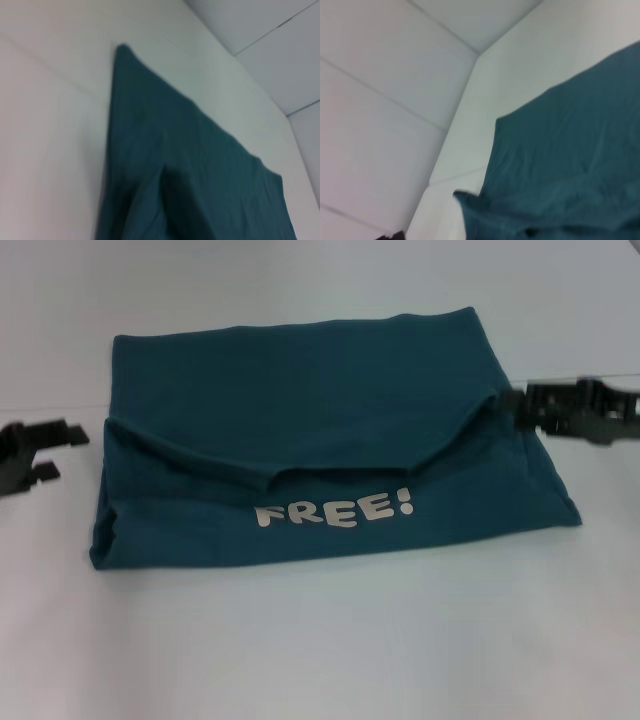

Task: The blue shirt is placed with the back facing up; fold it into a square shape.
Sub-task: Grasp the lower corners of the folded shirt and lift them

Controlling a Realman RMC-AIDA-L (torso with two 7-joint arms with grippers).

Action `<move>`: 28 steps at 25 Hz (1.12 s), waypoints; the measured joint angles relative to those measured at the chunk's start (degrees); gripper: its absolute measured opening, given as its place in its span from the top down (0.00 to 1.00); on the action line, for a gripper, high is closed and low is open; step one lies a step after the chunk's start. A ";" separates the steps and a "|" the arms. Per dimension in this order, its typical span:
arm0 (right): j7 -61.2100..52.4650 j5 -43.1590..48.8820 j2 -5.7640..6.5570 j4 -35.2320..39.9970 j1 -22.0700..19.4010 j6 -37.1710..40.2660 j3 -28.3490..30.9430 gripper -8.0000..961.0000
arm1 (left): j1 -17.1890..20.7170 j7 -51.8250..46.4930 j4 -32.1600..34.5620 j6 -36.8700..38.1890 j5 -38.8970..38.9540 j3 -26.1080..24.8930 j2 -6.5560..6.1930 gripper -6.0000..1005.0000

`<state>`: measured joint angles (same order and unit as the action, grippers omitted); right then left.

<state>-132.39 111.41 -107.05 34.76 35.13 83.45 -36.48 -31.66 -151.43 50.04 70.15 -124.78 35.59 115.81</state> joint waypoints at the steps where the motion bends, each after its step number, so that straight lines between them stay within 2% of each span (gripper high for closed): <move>1: 0.73 -0.03 -0.03 -0.09 -0.56 1.17 0.00 0.37 | 0.55 0.42 -0.66 0.40 0.52 -0.16 0.01 0.29; 6: 4.16 0.19 -0.49 -0.40 -2.26 4.43 -0.40 0.37 | 3.05 6.26 -4.44 2.29 2.53 -1.35 0.35 0.29; 12: 6.75 0.46 -0.51 -0.46 -2.65 5.04 -0.58 0.37 | 3.76 10.37 -8.05 0.76 3.09 -1.72 0.60 0.29; 19: 9.98 0.86 -0.86 -0.48 -2.62 4.52 -0.60 0.37 | 2.24 14.93 -10.82 -4.47 2.79 -1.07 2.08 0.29; 28: 11.16 0.86 -0.98 -0.49 -2.68 4.01 -0.15 0.37 | 0.13 19.79 -14.64 -9.39 1.56 -0.23 2.09 0.29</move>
<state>-121.22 112.27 -108.03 34.27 32.46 87.46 -36.63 -31.53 -131.65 35.40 60.76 -123.21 35.35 117.90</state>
